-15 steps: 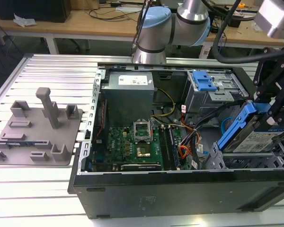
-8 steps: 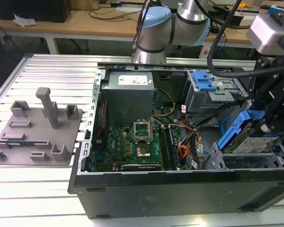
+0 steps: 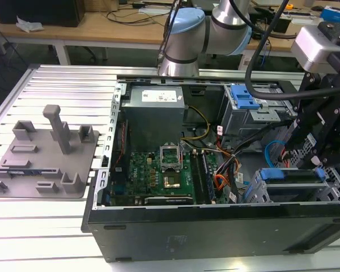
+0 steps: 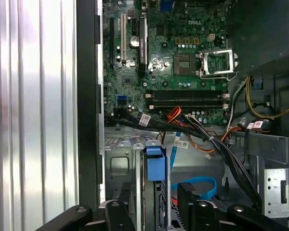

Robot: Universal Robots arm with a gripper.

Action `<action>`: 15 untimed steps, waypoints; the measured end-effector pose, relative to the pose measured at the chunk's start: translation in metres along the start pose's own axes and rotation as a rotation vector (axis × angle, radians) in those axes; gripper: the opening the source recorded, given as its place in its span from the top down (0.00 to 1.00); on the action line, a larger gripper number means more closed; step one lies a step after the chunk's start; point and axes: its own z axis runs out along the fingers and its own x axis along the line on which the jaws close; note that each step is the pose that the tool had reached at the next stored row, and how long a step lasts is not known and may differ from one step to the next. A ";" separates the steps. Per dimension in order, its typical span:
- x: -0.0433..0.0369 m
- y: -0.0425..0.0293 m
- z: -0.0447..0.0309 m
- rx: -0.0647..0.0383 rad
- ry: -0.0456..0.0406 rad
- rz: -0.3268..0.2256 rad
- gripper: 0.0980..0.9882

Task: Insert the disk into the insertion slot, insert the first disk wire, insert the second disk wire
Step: 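Insert the disk into the insertion slot, then insert the first disk wire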

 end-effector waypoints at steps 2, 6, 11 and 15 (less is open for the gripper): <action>0.0000 0.0000 0.0001 0.000 0.0002 0.000 0.55; 0.0000 0.0000 0.0001 0.000 0.0013 -0.002 0.55; 0.0000 0.0000 0.0001 0.000 0.0016 -0.003 0.55; 0.0000 0.0000 0.0001 0.000 0.0017 -0.003 0.55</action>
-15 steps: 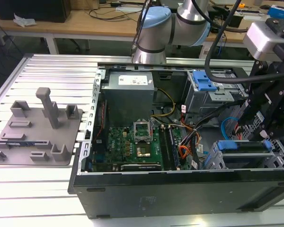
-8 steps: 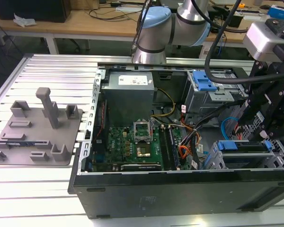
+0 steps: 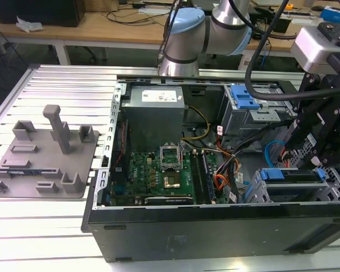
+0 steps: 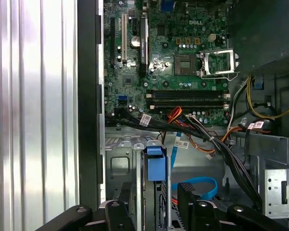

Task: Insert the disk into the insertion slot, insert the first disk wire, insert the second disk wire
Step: 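Insert the first disk wire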

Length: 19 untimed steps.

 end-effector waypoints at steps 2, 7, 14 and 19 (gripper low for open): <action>-0.0004 0.0000 0.0001 0.000 0.0001 0.000 0.55; -0.0182 0.0002 0.0011 0.001 0.0730 0.001 0.55; -0.0237 0.0026 0.0024 0.085 0.1342 0.052 0.55; -0.0486 0.0029 0.0042 0.087 0.1794 0.051 0.55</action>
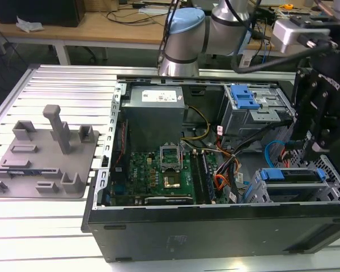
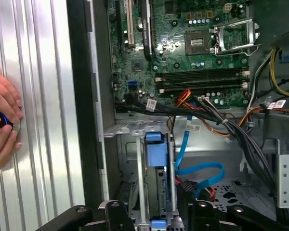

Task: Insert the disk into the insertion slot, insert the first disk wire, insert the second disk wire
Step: 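Insert the first disk wire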

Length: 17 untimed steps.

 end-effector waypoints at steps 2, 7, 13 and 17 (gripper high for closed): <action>-0.0113 0.0007 -0.0014 0.001 0.0093 -0.001 0.55; -0.0271 0.0004 -0.0030 -0.001 0.1776 -0.009 0.55; -0.0300 -0.0005 0.0005 -0.013 0.1933 0.060 0.55; -0.0357 -0.0017 0.0022 -0.010 0.2444 0.053 0.55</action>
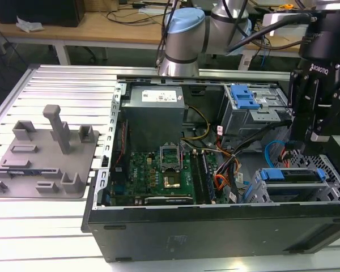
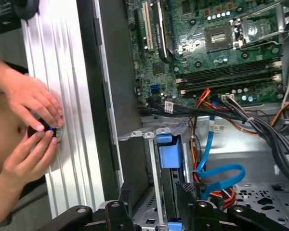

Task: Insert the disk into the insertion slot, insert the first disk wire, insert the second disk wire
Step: 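Insert the first disk wire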

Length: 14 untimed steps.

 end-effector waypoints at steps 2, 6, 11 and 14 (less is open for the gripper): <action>-0.0031 -0.0011 0.0007 0.004 0.0080 -0.008 0.55; -0.0110 -0.0053 0.0002 0.008 0.0075 -0.017 0.55; -0.0285 -0.0166 -0.0021 0.008 0.0074 -0.019 0.55; -0.0363 -0.0254 -0.0008 0.001 0.0088 0.001 0.55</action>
